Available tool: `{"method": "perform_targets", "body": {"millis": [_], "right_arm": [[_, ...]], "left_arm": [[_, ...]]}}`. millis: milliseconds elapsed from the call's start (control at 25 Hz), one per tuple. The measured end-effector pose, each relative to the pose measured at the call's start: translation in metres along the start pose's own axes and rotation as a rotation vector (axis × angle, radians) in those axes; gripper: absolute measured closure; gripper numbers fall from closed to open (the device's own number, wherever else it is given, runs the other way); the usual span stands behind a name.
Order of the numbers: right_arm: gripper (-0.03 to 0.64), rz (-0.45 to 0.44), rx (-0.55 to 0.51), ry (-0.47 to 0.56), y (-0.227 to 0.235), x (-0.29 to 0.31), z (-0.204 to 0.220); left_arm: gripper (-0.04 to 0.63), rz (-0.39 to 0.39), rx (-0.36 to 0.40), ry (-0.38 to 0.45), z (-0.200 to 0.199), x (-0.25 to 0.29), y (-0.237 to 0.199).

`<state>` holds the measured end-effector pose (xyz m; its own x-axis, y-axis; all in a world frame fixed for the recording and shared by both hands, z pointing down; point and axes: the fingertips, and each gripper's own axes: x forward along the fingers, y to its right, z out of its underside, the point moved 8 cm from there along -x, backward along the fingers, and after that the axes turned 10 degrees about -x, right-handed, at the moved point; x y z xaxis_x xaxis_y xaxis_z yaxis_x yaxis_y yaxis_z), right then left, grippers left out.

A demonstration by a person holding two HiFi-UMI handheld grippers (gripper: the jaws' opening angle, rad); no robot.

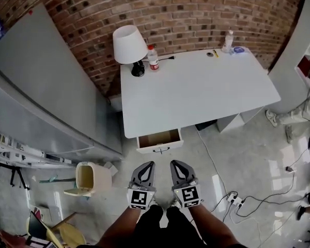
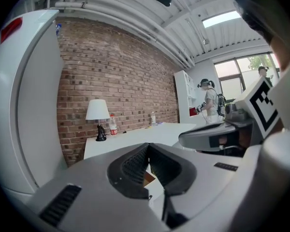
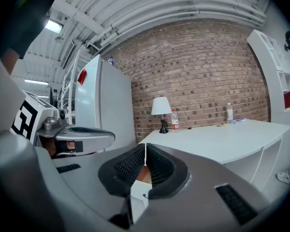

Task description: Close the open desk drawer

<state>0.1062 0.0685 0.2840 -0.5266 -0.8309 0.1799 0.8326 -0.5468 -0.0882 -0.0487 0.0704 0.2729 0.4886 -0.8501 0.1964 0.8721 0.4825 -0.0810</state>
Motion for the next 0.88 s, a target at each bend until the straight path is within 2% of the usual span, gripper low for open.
{"method": "perform_targets", "body": {"millis": [400, 720, 880], "right_arm": [[0.588, 0.028, 0.089, -0.057, -0.011, 0.064, 0.065], [0.588, 0.033, 0.112, -0.097, -0.015, 0.094, 0.142], [0.588, 0.035, 0.117, -0.099, -0.012, 0.108, 0.175]], "left_arm": [[0.588, -0.052, -0.072, -0.033, 0.073, 0.033, -0.053], [0.588, -0.072, -0.160, -0.013, 0.142, 0.064, -0.071], [0.588, -0.065, -0.165, -0.008, 0.173, 0.076, -0.076]]}}
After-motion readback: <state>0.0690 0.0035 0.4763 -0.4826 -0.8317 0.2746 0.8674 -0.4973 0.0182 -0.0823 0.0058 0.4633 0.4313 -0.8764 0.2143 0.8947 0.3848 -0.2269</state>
